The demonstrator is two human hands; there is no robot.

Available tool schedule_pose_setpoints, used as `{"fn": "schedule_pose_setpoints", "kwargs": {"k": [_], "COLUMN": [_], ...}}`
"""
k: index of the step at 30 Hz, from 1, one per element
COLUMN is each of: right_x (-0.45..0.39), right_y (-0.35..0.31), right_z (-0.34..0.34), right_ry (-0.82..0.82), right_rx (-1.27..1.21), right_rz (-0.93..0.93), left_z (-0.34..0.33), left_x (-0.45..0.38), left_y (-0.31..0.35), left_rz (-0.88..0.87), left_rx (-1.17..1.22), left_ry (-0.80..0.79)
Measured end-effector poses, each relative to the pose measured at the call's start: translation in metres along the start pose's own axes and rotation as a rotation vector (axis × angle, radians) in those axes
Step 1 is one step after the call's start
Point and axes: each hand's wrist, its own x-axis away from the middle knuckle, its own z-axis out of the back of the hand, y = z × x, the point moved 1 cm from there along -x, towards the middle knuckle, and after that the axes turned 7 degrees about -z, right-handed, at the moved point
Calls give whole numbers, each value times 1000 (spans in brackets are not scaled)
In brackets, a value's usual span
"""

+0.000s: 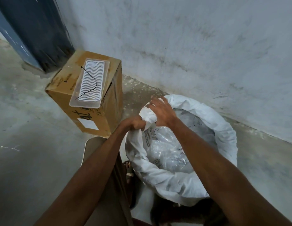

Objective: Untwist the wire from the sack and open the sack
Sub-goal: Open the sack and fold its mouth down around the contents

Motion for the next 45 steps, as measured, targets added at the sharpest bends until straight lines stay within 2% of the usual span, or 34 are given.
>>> {"fn": "schedule_pose_setpoints", "kwargs": {"k": [2, 3, 6, 7, 9, 12, 15, 16, 18, 20, 21, 25, 27, 30, 32, 34, 36, 38, 39, 42, 45], "right_x": [-7, -12, -37, -45, -55, -67, -69, -66, -56, -49, -47, -41, -45, -50, -48, -39, -23, -3, 7, 26, 40], "right_y": [2, -1, -7, -8, -4, 10, 35, 42, 55, 65, 69, 72, 70, 76, 86, 98, 108, 115, 117, 129, 142], "right_z": [-2, 2, 18, 24, 31, 24, 9, 8, 8, 1, -4, -11, -2, 4, 3, -2, -8, -9, -10, -20, -22], "right_ry": [-33, -52, -131, -194, -352, -513, -477, -436, -347, -276, -252, -270, -307, -461, -546, -504, -360, -355, -383, -425, -405], "right_rx": [27, 21, -36, -39, -98, -215, -388, -353, -109, 37, 2, -335, -416, -392, -463, -480, -195, 76, 100, -100, -504], "right_rz": [-33, -57, -126, -132, -149, -152, -119, -91, -80, -147, -196, -326, -360, -369, -340, -326, -363, -451, -506, -616, -711], "left_z": [1, 0, -12, -15, -13, 4, 22, 27, 34, 33, 31, 1, -10, -12, -8, -2, 6, 12, 14, 18, 23], "left_x": [-7, -8, -9, -11, -20, -28, -39, -45, -55, -64, -67, -70, -80, -93, -98, -101, -101, -101, -103, -116, -134], "left_y": [3, 6, 13, 15, 18, 18, 10, 6, 1, 3, 8, 43, 52, 54, 56, 55, 55, 56, 58, 59, 55], "left_rz": [0, -6, -45, -42, -53, -134, -136, -112, -63, -61, -103, -317, -301, -217, -216, -201, -167, -103, -83, -63, -41], "left_rx": [-43, -78, -365, -429, -389, -161, -71, -47, -32, -69, -115, -628, -664, -628, -624, -562, -443, -343, -315, -290, -296], "left_ry": [-29, 13, 387, 468, 536, 465, 391, 356, 257, 177, 189, 492, 537, 495, 446, 417, 399, 350, 287, 34, -119]}}
